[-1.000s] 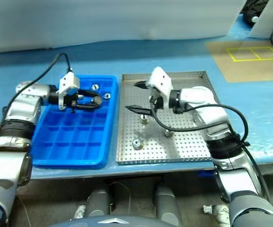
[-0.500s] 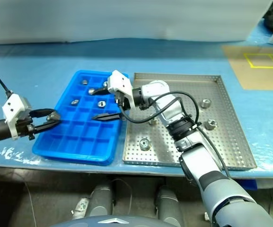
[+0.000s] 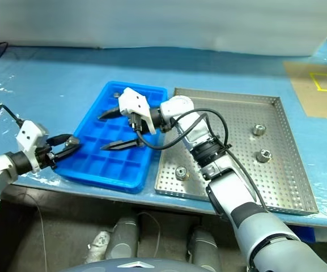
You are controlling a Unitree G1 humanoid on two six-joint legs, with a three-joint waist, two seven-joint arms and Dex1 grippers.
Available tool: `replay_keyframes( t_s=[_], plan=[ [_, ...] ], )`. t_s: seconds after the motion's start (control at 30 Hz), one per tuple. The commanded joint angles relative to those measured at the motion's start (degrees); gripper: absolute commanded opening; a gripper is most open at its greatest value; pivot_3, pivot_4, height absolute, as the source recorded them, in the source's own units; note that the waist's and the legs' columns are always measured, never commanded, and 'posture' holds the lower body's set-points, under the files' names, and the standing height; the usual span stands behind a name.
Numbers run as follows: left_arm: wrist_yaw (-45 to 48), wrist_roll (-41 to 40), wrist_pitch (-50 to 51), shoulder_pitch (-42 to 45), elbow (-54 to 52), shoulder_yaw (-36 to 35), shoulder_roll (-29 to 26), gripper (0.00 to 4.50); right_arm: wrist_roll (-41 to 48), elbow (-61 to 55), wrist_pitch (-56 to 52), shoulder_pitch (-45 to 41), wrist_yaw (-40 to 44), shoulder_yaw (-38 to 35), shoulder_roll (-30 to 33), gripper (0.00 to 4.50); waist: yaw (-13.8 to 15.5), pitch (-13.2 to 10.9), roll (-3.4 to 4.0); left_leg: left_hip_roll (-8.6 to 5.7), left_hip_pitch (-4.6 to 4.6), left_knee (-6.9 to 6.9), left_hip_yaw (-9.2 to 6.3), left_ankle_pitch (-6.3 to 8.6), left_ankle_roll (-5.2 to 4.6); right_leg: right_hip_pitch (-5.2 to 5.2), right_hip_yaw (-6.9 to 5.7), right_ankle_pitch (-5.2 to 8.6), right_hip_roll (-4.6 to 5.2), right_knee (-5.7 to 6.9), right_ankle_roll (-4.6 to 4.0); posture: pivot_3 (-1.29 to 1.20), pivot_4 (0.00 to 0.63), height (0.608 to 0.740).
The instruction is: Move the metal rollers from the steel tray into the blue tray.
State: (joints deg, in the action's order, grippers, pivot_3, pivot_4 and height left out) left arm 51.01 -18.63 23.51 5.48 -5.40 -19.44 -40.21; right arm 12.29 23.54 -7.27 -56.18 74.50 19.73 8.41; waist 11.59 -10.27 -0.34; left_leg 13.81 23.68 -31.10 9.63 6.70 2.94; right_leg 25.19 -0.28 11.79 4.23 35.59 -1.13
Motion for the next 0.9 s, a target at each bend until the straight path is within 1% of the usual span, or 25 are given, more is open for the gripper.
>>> replay_keyframes(
  t_s=[0.03, 0.2, 0.37, 0.47, 0.53, 0.63, 0.73, 0.8, 0.9],
  plan=[
    [-1.79, 1.38, -3.97, 2.44, 3.9, 1.79, 0.91, 2.47, 0.0, -3.54, -0.3, 0.95, -1.16, -1.04, 0.62, 4.5, -0.03, 0.0, -0.01, 0.0, 0.02, 0.0, 0.0, 0.0, 0.0, 0.01, -0.01, 0.0, -0.01, -0.01, 0.0, 0.28, 0.15, 0.74],
    [-2.57, 1.94, -6.84, 4.91, 9.21, 4.01, 2.14, 2.47, -0.51, -5.28, -1.12, 2.04, -2.73, -1.29, 1.8, 4.5, -0.36, 0.02, -0.01, -0.01, 0.03, -0.08, 0.0, -0.01, 0.02, 0.01, 0.01, 0.0, -0.01, 0.01, 0.0, 0.24, 0.15, 0.74],
    [-1.48, 1.69, -7.26, 5.77, 11.23, 5.98, 1.83, 2.47, -0.49, -6.78, -2.0, 2.8, -4.18, -1.46, 2.68, 4.5, -0.95, 0.02, 0.0, -0.03, -0.12, -0.08, -0.01, -0.02, 0.03, -0.08, 0.04, 0.01, 0.01, 0.14, 0.0, 0.22, 0.15, 0.74],
    [-0.99, 1.69, -6.78, 6.79, 12.11, 6.66, 1.15, 3.03, -0.61, -7.4, -2.22, 3.14, -4.98, -1.49, 3.17, 4.5, -1.23, 0.03, 0.01, -0.05, -0.17, -0.08, -0.01, -0.02, 0.03, -0.13, 0.05, 0.01, 0.03, 0.16, 0.01, 0.2, 0.15, 0.74],
    [-0.66, 1.23, -5.84, 7.51, 11.65, 6.87, 0.76, 3.64, -0.55, -7.64, -2.4, 3.31, -5.4, -1.5, 3.38, 4.5, -1.39, 0.03, 0.0, -0.04, -0.18, -0.08, -0.01, -0.02, 0.04, -0.13, 0.05, 0.0, 0.03, 0.19, 0.0, 0.2, 0.15, 0.74],
    [-0.09, 0.12, -4.88, 8.48, 10.51, 6.97, 0.52, 3.64, -0.59, -7.93, -2.56, 3.53, -5.94, -1.48, 3.64, 4.5, -1.61, 0.04, 0.0, -0.04, -0.19, -0.08, -0.01, -0.04, 0.06, -0.12, 0.06, 0.0, 0.02, 0.2, 0.0, 0.2, 0.15, 0.74],
    [-0.4, -0.58, -5.14, 11.65, 9.53, 7.1, 0.93, 3.64, -0.62, -8.54, -2.77, 3.97, -6.55, -1.63, 4.27, 4.5, -1.56, 0.03, -0.01, -0.04, -0.16, -0.09, -0.01, -0.04, 0.07, -0.11, 0.06, 0.0, 0.01, 0.16, -0.01, 0.17, 0.15, 0.74],
    [-0.51, -2.71, -3.7, 15.05, 8.03, 7.11, 1.97, 3.64, -0.54, -9.27, -3.26, 4.18, -7.02, -1.95, 4.82, 4.5, -1.53, 0.03, -0.01, -0.03, -0.09, -0.14, -0.01, -0.05, 0.08, -0.1, 0.02, 0.0, 0.01, 0.15, -0.01, 0.17, 0.15, 0.74],
    [0.06, -3.49, -3.49, 21.26, 9.04, 9.06, 3.82, 3.64, -0.43, -10.35, -4.14, 4.53, -7.76, -2.73, 6.17, 4.5, -1.73, 0.03, -0.01, -0.02, -0.04, -0.22, -0.02, -0.07, 0.11, -0.11, 0.0, -0.01, 0.02, 0.17, -0.02, 0.08, 0.15, 0.74]
  ],
)
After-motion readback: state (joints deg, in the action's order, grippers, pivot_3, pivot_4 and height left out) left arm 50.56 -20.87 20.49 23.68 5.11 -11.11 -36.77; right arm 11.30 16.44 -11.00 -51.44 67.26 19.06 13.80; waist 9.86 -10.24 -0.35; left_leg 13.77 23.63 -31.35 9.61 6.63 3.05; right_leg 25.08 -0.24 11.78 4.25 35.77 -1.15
